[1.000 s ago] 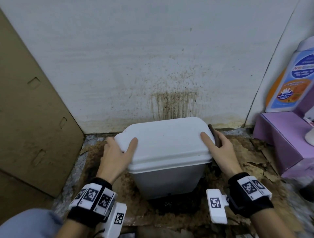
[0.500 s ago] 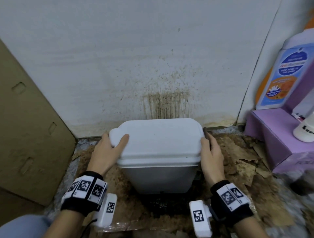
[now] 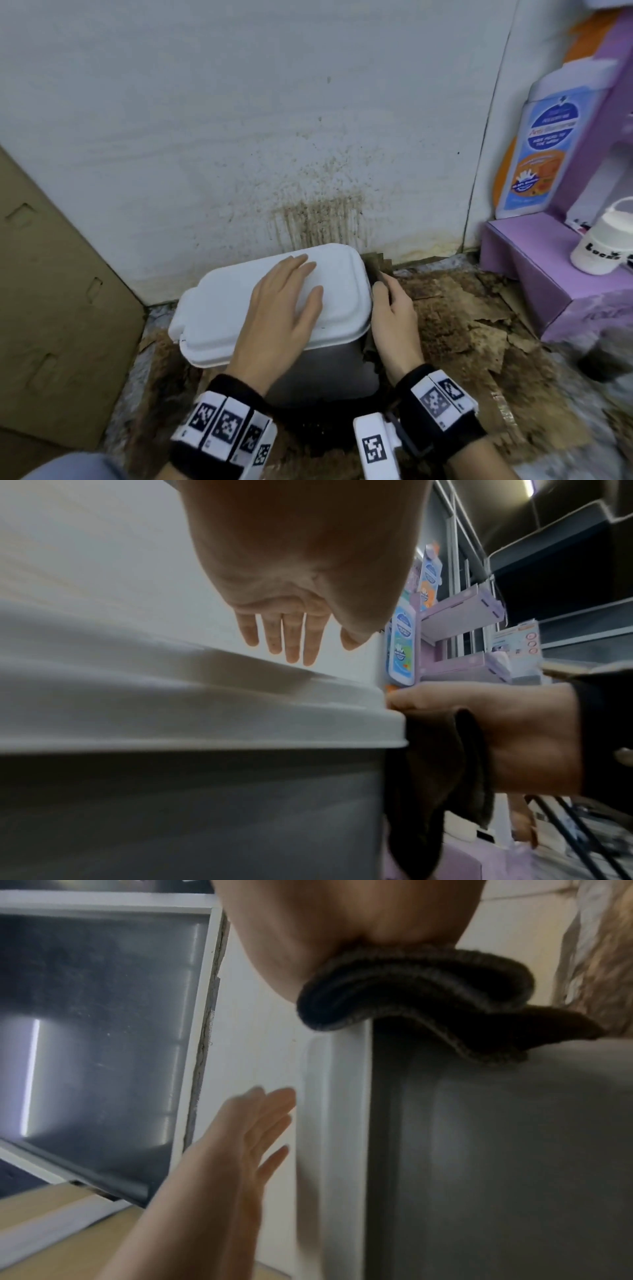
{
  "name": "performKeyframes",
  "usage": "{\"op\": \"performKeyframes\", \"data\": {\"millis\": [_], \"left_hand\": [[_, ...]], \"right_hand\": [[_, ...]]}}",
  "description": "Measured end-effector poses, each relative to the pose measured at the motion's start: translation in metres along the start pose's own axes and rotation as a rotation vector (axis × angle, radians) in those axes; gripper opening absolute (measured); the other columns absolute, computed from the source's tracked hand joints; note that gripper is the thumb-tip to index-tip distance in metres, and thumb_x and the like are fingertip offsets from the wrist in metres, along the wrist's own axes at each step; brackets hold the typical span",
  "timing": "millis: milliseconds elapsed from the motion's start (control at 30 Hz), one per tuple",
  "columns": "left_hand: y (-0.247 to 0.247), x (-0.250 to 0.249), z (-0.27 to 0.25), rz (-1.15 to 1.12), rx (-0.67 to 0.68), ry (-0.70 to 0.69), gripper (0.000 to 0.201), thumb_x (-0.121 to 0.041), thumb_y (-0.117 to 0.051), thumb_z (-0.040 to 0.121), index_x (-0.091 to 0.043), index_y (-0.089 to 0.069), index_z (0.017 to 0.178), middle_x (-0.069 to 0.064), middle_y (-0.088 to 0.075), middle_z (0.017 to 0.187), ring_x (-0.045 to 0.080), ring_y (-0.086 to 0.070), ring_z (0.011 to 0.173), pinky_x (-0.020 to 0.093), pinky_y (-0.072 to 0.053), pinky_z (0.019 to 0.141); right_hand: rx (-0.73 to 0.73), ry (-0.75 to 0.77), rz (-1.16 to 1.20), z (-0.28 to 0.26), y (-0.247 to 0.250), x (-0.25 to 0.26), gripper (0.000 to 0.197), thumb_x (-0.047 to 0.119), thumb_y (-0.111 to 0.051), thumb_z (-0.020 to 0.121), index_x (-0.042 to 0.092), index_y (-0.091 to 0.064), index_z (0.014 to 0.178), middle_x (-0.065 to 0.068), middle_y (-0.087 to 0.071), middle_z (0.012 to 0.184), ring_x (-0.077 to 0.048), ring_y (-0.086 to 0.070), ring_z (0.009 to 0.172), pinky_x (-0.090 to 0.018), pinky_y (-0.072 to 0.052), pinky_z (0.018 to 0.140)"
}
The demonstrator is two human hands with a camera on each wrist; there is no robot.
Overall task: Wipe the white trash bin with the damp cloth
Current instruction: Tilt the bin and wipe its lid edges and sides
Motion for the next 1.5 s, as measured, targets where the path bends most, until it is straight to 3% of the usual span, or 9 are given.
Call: {"op": "performKeyframes", "data": {"millis": [100, 200, 300, 500, 667, 833, 1033, 1267, 1500], "left_hand": [[0.000, -0.008, 0.009, -0.033, 0.000, -0.010, 0.050, -0.046, -0.036, 0.106, -0.022, -0.048, 0.148, -0.011, -0.041, 0.157, 0.004, -0.030, 0.147, 0.030, -0.023, 0.122], [0.001, -0.004, 0.014, -0.040, -0.022, 0.046, 0.049, -0.040, -0.036, 0.108, -0.018, -0.044, 0.151, -0.008, -0.040, 0.158, 0.003, -0.030, 0.145, 0.023, -0.021, 0.121], [0.009, 0.007, 0.013, -0.019, -0.045, 0.089, 0.051, -0.041, -0.035, 0.108, -0.016, -0.042, 0.151, -0.005, -0.040, 0.157, 0.007, -0.030, 0.144, 0.016, -0.017, 0.117], [0.027, 0.030, 0.009, 0.020, -0.053, 0.079, 0.054, -0.040, -0.035, 0.103, -0.014, -0.041, 0.150, -0.002, -0.041, 0.155, 0.013, -0.033, 0.143, 0.020, -0.022, 0.117], [0.032, 0.037, 0.006, 0.014, -0.067, 0.072, 0.052, -0.039, -0.034, 0.104, -0.015, -0.040, 0.150, -0.003, -0.042, 0.154, 0.013, -0.035, 0.143, 0.027, -0.026, 0.118], [0.040, 0.046, 0.004, -0.012, -0.111, 0.090, 0.048, -0.037, -0.035, 0.105, -0.018, -0.043, 0.148, -0.005, -0.045, 0.151, 0.010, -0.038, 0.140, 0.030, -0.030, 0.118], [0.049, 0.060, 0.003, -0.014, -0.157, 0.085, 0.045, -0.031, -0.037, 0.104, -0.015, -0.047, 0.144, -0.003, -0.049, 0.147, 0.011, -0.042, 0.136, 0.021, -0.029, 0.114], [0.055, 0.067, -0.002, -0.032, -0.168, 0.097, 0.045, -0.032, -0.034, 0.104, -0.016, -0.046, 0.145, -0.004, -0.048, 0.148, 0.009, -0.041, 0.137, 0.025, -0.030, 0.114], [0.056, 0.071, -0.004, -0.048, -0.189, 0.117, 0.046, -0.033, -0.033, 0.105, -0.018, -0.045, 0.147, -0.007, -0.048, 0.148, 0.008, -0.041, 0.137, 0.026, -0.030, 0.115]], "right_hand": [[0.048, 0.006, 0.056, -0.004, -0.016, 0.011, 0.035, 0.038, -0.040, 0.105, 0.032, -0.058, 0.134, 0.020, -0.062, 0.119, 0.010, -0.058, 0.105, -0.017, -0.049, 0.090], [0.148, -0.030, 0.108, -0.005, -0.035, 0.009, 0.044, 0.050, -0.042, 0.096, 0.040, -0.058, 0.136, 0.013, -0.068, 0.126, -0.012, -0.063, 0.117, -0.045, -0.051, 0.103], [0.282, -0.102, 0.143, -0.006, -0.049, 0.015, 0.041, 0.058, -0.043, 0.094, 0.051, -0.058, 0.132, 0.016, -0.069, 0.124, -0.015, -0.065, 0.116, -0.049, -0.048, 0.104], [0.243, -0.177, 0.397, -0.002, -0.060, 0.017, 0.031, 0.033, -0.044, 0.104, 0.028, -0.072, 0.118, -0.013, -0.074, 0.111, -0.036, -0.068, 0.108, -0.053, -0.053, 0.095], [0.143, 0.016, 0.164, -0.005, -0.073, 0.031, 0.046, 0.037, -0.037, 0.107, 0.032, -0.042, 0.152, 0.015, -0.052, 0.140, -0.001, -0.047, 0.125, -0.029, -0.036, 0.111], [0.336, 0.127, -0.038, -0.023, -0.102, 0.038, 0.054, 0.041, -0.023, 0.109, 0.027, -0.017, 0.161, 0.011, -0.022, 0.165, -0.007, -0.015, 0.152, -0.028, -0.016, 0.119], [0.357, 0.432, -0.482, -0.034, -0.130, 0.019, 0.037, 0.005, -0.029, 0.102, -0.005, -0.041, 0.136, -0.034, -0.028, 0.157, -0.044, -0.014, 0.153, -0.055, -0.023, 0.121], [0.351, 0.441, -0.380, -0.034, -0.132, 0.009, 0.054, 0.037, -0.008, 0.108, 0.029, -0.012, 0.162, 0.012, -0.007, 0.169, -0.002, -0.008, 0.146, -0.029, -0.010, 0.122], [0.291, 0.469, -0.265, -0.032, -0.138, -0.001, 0.058, 0.042, -0.011, 0.103, 0.037, -0.017, 0.160, 0.015, -0.012, 0.167, 0.003, -0.005, 0.152, -0.033, -0.010, 0.126]]}}
Point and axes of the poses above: each hand's wrist, its own z-axis towards the middle knuckle, its own y-axis out of the back of the hand, x = y × z, the point moved 3 cm from there along z, towards the middle knuckle
